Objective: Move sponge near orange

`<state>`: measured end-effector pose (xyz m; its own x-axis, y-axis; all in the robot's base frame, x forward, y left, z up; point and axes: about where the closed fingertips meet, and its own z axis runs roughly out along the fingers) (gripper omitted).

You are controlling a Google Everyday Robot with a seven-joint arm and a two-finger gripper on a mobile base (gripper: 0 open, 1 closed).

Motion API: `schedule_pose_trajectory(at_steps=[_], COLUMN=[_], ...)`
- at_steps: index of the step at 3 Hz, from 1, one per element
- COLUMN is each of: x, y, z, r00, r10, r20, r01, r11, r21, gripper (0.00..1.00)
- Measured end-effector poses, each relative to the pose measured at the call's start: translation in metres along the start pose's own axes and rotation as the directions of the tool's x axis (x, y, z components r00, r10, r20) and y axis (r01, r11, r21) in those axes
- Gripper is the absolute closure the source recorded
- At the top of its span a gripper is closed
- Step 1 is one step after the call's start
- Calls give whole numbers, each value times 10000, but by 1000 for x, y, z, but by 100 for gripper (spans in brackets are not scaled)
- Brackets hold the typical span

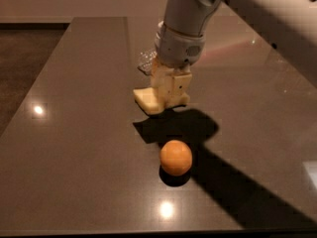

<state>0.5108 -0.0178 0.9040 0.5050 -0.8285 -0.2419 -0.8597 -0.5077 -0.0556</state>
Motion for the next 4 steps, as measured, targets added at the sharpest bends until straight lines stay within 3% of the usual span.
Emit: schedule_pose_trajectory(at_steps=[1,2,3,4], x=[5,4,3,3], y=[16,10,6,6], z=[1,2,2,2], r00=[10000,10000,10000,10000], r10=[10,-3,-15,-15], r20=[22,45,55,55], r01=[-10,3,13,13], r11=[9999,9999,9995,9995], r21=[-146,159,308,309], gripper=[39,9,0,0])
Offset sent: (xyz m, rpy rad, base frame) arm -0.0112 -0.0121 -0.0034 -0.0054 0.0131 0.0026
